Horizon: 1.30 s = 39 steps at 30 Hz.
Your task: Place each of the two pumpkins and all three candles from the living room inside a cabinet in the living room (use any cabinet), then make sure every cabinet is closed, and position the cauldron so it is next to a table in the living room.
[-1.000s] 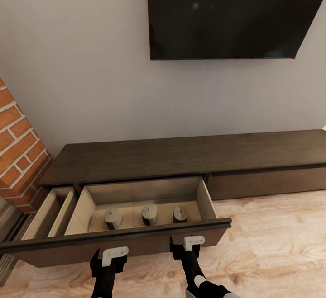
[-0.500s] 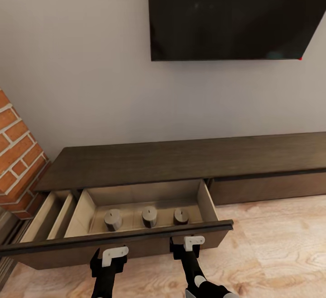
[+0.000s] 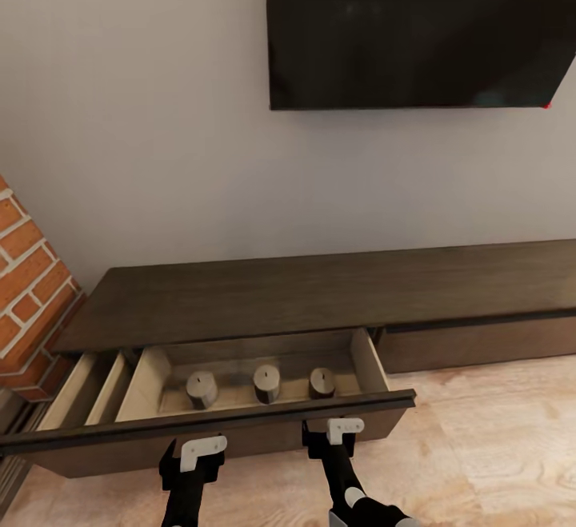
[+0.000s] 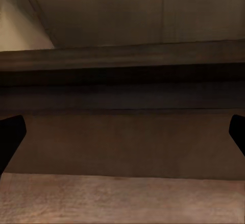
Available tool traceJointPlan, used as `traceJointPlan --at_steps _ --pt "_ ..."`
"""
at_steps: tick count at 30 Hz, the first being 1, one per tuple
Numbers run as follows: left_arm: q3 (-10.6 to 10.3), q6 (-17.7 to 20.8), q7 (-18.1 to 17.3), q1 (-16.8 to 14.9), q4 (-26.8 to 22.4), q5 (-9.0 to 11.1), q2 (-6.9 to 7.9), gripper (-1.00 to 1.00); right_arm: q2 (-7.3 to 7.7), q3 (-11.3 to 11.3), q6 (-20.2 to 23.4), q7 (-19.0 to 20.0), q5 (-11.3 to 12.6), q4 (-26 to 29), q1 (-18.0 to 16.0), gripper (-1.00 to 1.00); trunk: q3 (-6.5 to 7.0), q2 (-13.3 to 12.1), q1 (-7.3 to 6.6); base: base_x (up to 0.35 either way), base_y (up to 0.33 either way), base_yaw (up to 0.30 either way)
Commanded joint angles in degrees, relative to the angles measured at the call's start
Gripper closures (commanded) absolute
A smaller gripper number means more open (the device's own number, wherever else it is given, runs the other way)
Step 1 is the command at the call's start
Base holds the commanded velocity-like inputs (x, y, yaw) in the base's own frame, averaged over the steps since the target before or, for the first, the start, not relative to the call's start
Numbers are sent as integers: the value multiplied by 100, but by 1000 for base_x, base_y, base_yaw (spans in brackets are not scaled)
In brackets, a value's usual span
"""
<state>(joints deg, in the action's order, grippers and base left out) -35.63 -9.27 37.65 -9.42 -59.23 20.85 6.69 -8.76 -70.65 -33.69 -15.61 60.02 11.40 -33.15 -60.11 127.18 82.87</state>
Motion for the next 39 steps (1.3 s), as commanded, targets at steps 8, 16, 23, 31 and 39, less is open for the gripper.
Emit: traceJointPlan --at_steps 8,16,23,31,39 --pt "-31 -40 32 -8 -1 61 8 -100 2 -70 3 -38 -87 12 -8 -100 -4 2 2 267 84 0" --pt "-31 -40 32 -7 0 62 8 -100 4 -69 3 -38 -87 12 -8 -100 -4 2 2 101 6 0" --pt "-31 -40 32 -7 19 63 2 -100 6 -68 3 -38 -87 12 -8 -100 -4 2 2 63 5 0" --pt "-31 -40 31 -8 25 60 -9 -100 6 -66 3 -38 -87 12 -8 -100 -4 2 2 203 11 0" --pt "-31 -40 32 -9 25 60 -8 -100 3 -72 3 -38 -87 12 -8 -100 -4 2 2 235 16 0"
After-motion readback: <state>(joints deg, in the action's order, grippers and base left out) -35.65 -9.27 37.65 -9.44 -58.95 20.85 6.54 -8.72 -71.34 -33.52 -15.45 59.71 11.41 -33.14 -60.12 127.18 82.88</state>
